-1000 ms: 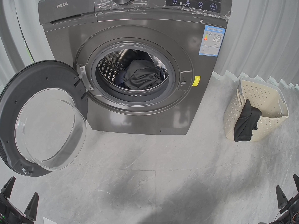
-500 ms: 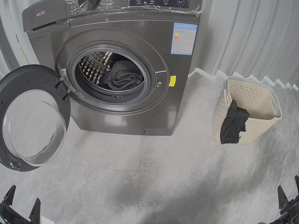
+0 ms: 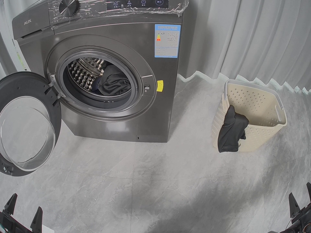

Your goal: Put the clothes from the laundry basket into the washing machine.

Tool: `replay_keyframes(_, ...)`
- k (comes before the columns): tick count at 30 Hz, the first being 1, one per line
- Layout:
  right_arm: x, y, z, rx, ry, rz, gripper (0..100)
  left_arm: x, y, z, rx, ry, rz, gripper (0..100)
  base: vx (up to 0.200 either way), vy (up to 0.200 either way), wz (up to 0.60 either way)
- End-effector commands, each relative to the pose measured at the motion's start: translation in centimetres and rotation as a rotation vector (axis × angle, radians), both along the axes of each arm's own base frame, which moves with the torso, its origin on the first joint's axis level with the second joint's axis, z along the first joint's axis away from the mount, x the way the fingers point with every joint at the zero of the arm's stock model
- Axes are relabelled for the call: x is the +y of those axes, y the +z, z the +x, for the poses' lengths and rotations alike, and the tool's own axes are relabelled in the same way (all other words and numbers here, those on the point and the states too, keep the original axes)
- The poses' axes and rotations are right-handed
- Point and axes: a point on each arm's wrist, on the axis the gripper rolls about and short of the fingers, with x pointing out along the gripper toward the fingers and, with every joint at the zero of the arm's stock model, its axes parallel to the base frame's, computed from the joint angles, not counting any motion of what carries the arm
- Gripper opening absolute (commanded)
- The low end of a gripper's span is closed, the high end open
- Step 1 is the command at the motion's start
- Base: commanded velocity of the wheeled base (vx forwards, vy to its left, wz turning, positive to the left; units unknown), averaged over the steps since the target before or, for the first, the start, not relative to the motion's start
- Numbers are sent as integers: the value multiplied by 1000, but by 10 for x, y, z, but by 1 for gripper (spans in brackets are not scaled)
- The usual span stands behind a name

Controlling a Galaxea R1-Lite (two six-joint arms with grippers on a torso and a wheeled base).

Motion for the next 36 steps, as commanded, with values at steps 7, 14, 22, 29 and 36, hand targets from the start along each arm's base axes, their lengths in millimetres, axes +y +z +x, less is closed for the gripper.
replay_keyframes(7,0,-5,0,5,0,0,100,0,-5,0,7,1,3,100,0,-200,0)
replay_keyframes(14,0,-5,0,5,0,1,100,0,-5,0,7,1,1,100,0,-200,0)
replay_keyframes(22,0,-5,0,5,0,0,100,0,-5,0,7,7,-14,100,0,-200,0)
replay_keyframes(29,0,-5,0,5,0,0,100,0,-5,0,7,2,-9,100,0,-114,0)
replay_keyframes(36,0,-5,0,5,0,0,100,0,-5,0,5,-4,-6,100,0,0,0)
